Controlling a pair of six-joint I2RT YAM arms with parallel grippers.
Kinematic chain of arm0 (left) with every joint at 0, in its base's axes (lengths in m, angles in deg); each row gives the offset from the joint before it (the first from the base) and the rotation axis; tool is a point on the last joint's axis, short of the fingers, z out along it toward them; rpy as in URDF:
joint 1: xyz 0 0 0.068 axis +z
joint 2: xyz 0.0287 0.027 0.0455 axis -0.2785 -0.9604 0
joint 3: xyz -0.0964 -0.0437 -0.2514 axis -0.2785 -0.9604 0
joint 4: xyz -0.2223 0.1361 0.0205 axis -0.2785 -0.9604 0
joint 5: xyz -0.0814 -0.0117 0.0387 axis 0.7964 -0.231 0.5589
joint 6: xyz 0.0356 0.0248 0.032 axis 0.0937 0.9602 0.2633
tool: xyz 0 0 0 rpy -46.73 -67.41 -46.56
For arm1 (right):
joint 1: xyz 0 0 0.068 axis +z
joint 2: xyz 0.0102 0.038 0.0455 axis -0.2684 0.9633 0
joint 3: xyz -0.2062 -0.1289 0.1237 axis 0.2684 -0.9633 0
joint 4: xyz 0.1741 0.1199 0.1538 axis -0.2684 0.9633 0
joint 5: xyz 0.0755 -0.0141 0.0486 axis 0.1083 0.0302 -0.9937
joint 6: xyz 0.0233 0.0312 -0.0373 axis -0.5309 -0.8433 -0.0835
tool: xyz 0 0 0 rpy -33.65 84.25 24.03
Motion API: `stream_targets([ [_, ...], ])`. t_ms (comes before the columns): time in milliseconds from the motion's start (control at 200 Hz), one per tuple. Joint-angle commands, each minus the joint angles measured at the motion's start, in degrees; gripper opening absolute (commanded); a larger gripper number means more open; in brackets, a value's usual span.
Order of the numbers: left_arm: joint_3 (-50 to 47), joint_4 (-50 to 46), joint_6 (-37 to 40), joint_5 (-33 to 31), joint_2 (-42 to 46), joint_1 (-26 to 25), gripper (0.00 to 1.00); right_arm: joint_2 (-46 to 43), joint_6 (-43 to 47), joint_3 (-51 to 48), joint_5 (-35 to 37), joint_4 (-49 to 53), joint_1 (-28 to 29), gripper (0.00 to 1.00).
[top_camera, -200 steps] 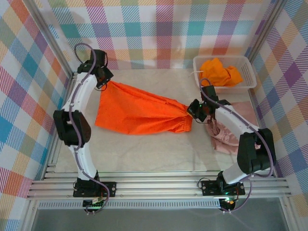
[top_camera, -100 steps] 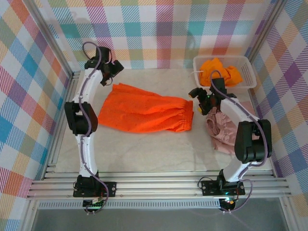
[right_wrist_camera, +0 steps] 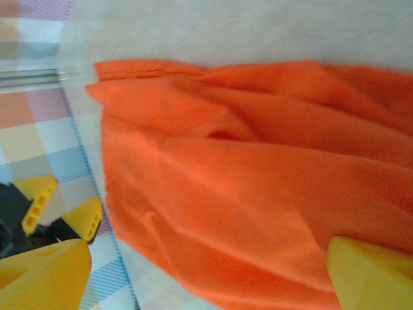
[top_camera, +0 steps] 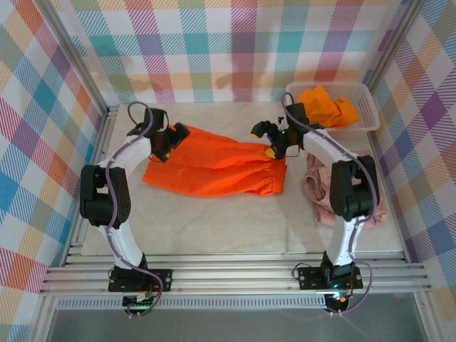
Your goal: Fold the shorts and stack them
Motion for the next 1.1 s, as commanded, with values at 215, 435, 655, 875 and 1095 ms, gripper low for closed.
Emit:
stream_targets([
  [215, -11.4, 10.5, -0.6, -3.0, 1.4, -0.5, 1.0, 12.1, 2.9, 10.7, -0.2, 6.7, -4.0, 0.94],
  [435, -16.1, 11.5, -0.5, -3.5, 5.5, -0.5, 1.0, 11.9, 5.0, 10.9, -3.7, 5.9, -4.1, 0.94],
  [655, -13.6, 5.6, 5.2, 1.6, 13.1, -0.8, 1.0, -6.9, 11.0, -1.8, 2.8, 4.0, -4.1, 0.96],
  [875, -17.3, 7.3, 10.1, 7.3, 21.3, -2.3, 1.0, -18.6, 17.4, -13.4, 12.6, 10.7, -4.1, 0.96],
  [1095, -20.5, 6.7, 11.8, 8.1, 25.1, -3.7, 1.0, -19.5, 17.5, -21.0, 14.7, 9.6, -4.1, 0.94],
])
